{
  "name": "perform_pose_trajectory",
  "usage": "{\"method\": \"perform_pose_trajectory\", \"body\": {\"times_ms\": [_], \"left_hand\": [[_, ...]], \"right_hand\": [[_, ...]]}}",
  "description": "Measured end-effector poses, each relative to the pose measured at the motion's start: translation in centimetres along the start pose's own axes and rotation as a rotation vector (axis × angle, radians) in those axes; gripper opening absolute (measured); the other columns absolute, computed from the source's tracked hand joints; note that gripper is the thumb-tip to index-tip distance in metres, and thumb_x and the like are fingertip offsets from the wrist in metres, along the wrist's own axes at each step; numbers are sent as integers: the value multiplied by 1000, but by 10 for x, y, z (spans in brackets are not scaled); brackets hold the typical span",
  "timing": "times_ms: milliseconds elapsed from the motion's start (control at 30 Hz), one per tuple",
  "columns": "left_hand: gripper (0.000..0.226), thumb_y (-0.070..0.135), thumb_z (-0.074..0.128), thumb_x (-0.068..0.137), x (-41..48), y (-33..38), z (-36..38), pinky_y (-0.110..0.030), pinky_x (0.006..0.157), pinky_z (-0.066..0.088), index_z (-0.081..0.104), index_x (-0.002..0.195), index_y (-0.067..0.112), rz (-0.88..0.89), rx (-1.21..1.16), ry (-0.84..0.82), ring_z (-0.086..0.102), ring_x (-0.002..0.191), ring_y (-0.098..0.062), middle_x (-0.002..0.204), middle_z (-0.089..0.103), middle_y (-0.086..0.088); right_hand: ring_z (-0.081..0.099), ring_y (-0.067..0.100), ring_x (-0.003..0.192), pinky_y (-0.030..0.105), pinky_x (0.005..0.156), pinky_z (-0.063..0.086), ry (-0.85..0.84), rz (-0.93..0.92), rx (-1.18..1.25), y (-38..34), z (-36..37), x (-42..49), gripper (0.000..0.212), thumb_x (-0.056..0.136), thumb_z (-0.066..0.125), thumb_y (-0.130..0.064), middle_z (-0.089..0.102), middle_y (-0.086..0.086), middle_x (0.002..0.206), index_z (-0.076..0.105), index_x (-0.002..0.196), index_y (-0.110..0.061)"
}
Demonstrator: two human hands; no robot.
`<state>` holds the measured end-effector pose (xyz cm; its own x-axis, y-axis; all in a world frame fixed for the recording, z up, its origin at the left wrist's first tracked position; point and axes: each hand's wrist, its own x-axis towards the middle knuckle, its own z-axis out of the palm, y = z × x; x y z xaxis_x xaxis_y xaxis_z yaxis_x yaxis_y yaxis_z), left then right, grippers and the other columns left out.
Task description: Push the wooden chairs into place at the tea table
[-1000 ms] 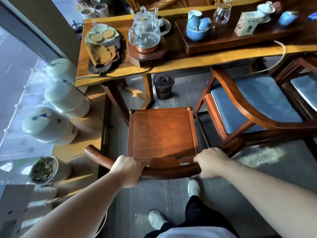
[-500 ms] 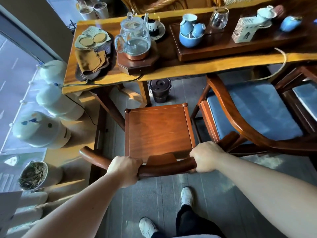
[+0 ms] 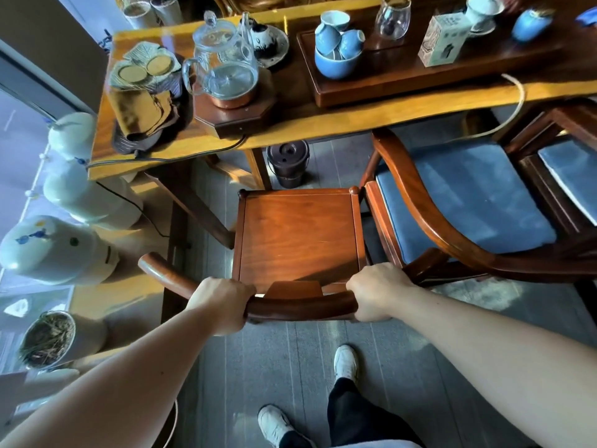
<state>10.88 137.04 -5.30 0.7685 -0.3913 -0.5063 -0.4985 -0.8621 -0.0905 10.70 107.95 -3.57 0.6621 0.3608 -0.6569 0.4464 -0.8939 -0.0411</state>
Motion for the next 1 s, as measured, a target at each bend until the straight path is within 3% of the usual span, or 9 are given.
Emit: {"method": "perform_pose_trajectory", "body": {"times_ms": [200, 433, 567, 667, 733, 867, 1000], "left_hand": [[21, 31, 49, 76, 5, 19, -6, -28, 58, 42, 55, 95, 35, -16, -51, -23, 57, 67, -14, 70, 57, 12], [21, 31, 50, 76, 6, 19, -10, -28, 58, 40, 55, 95, 35, -46, -70, -14, 57, 66, -13, 71, 56, 13], [19, 31, 51, 78, 2, 21, -9, -27, 63, 38, 56, 96, 34, -70, -83, 39, 54, 66, -12, 73, 59, 13], [21, 29, 52, 77, -1, 23, -6, -29, 72, 41, 52, 98, 32, -67, -87, 85, 57, 79, -14, 81, 59, 12], [27, 31, 55, 78, -3, 25, -6, -32, 78, 43, 47, 104, 31, -69, -104, 93, 57, 89, -15, 88, 60, 12], [54, 57, 54, 79, -10, 29, -10, -36, 91, 44, 40, 123, 29, -48, -94, 99, 54, 107, -18, 112, 61, 8], [71, 70, 37, 79, -20, 27, -21, -42, 97, 45, 49, 129, 21, 62, 10, 318, 53, 115, -25, 125, 60, -3]], "right_hand": [[55, 20, 70, 34, 69, 51, 4, -23, -68, 25, -3, 3, 19, 74, 64, -48, 53, -9, 69, 56, 79, -31], [55, 20, 69, 35, 67, 52, 9, -46, -88, 33, -8, 12, 19, 71, 66, -45, 61, -8, 74, 58, 80, -31], [52, 20, 68, 33, 64, 50, 8, -73, -99, 34, -7, 11, 22, 73, 65, -47, 54, -9, 70, 52, 76, -29], [57, 20, 72, 33, 63, 50, -12, -77, -92, 35, -6, 12, 24, 72, 67, -45, 60, -8, 74, 50, 76, -29], [62, 21, 85, 36, 71, 52, -5, -96, -78, 36, -4, 13, 27, 72, 67, -46, 66, -5, 87, 53, 89, -30], [59, 23, 106, 41, 87, 46, 51, -163, -26, 42, -2, 11, 68, 73, 64, -63, 62, -4, 116, 45, 128, -27], [48, 26, 124, 49, 109, 30, 141, -232, -10, 45, -19, 5, 90, 73, 56, -76, 50, 3, 141, 30, 143, -25]]}}
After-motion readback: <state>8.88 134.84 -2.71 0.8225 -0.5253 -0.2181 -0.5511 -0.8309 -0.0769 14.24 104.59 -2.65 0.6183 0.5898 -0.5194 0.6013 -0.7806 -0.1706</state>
